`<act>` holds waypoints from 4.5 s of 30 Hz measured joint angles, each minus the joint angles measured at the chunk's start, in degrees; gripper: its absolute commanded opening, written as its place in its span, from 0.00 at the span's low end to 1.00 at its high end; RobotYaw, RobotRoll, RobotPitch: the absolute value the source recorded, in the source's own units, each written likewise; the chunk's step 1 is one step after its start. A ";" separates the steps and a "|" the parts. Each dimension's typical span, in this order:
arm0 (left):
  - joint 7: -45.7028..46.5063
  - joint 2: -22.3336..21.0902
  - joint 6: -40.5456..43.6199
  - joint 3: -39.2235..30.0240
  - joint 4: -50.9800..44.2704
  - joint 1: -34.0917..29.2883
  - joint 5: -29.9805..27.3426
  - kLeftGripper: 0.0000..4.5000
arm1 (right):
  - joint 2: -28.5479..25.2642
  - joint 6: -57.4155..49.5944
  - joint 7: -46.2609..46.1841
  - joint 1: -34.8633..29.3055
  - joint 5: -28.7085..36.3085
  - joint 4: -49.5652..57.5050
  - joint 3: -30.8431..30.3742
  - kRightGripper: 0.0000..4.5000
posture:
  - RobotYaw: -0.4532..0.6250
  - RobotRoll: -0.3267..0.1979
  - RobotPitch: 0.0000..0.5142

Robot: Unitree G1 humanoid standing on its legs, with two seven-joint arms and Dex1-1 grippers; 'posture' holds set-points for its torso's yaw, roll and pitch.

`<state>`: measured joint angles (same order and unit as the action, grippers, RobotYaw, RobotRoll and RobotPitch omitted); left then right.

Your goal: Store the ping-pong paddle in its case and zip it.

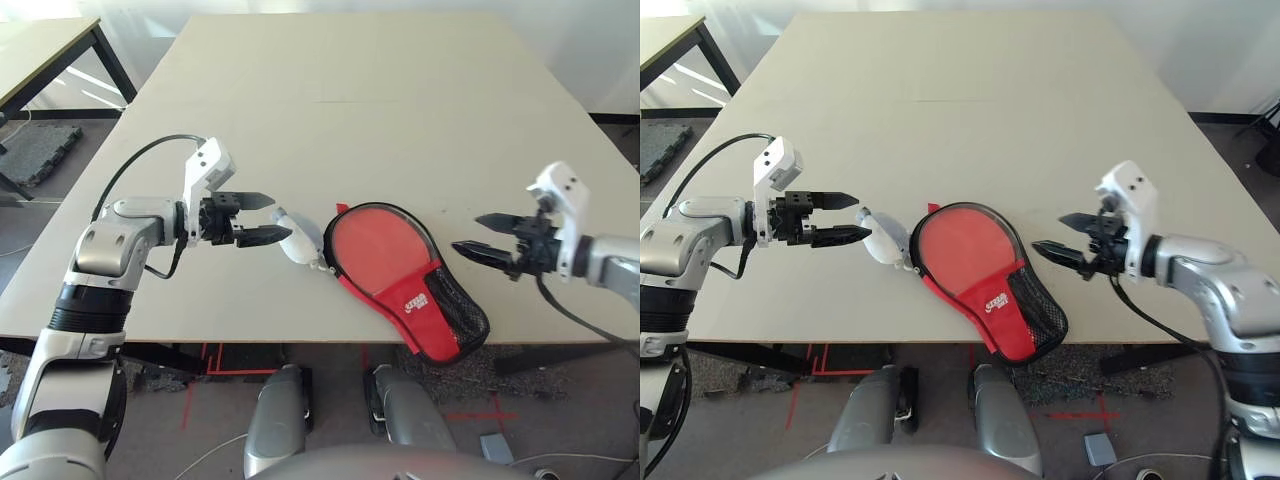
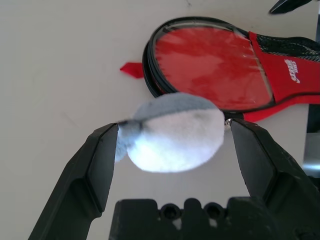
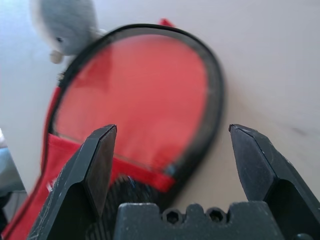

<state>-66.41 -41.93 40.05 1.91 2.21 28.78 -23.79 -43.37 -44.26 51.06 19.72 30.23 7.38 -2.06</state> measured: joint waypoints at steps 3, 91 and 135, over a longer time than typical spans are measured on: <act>0.23 -0.27 0.91 -0.32 -0.88 -0.41 -0.66 1.00 | 2.40 -0.13 0.88 3.35 -1.39 -3.15 -3.23 0.99 | 0.51 0.62 0.21; 36.96 27.37 -44.63 14.77 68.56 41.97 38.99 0.00 | 8.20 5.79 0.43 -0.66 -12.51 -3.20 -7.18 1.00 | 0.44 0.62 0.24; -0.65 29.91 -29.10 8.40 33.21 29.36 22.83 0.99 | 10.01 5.57 0.27 0.02 -12.66 -4.49 -6.66 1.00 | 0.47 0.62 0.20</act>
<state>-67.06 -12.03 10.96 10.31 35.42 58.15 -0.96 -33.36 -38.69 51.32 19.74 17.57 2.88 -8.72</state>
